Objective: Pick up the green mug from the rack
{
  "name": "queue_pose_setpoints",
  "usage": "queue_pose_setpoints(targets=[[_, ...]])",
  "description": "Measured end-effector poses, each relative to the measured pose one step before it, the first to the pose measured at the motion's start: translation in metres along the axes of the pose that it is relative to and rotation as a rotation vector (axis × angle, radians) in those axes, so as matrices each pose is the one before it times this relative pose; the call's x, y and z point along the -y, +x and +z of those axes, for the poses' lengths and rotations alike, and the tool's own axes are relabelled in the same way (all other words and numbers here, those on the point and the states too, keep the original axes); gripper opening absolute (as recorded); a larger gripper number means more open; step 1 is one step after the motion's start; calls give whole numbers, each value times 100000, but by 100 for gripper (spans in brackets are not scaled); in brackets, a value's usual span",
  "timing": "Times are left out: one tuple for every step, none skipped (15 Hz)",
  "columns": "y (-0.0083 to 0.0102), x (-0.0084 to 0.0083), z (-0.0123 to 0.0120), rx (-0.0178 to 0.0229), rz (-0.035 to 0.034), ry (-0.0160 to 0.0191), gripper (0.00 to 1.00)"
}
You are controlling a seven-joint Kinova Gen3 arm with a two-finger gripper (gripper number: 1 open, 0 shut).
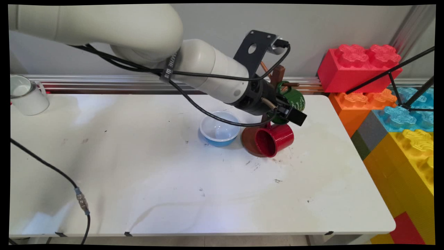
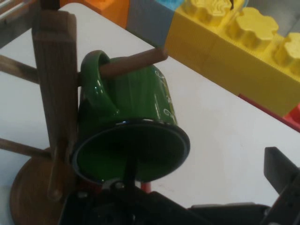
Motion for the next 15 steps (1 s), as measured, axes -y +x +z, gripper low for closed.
queue_pose_setpoints(targets=[[-141,62,288,-764,-1013,51,100],[-123,48,231,-645,-946,20,100],[-78,19,150,-389,-579,-42,100],[-106,46,198,-657,-864,18,100],[-126,48,208,-719,-1031,10,100],[-118,32,180,-679,-1057,-16,100],[-109,17,127,-507,-928,-33,100],[-135,11,110,-496,-1059,-82,100],[-131,-4,87,-474,-1025,-87,100],[-118,-6,56,-318,-922,-65,100],[-73,-9,34,-216,-606,-57,100],[-98,-7,38,-386,-969,-37,100],[-71,-5,22,-253,-687,-15,100],[-108,-11,25,-387,-1153,2,100],[-127,-9,20,-504,-1424,14,100]])
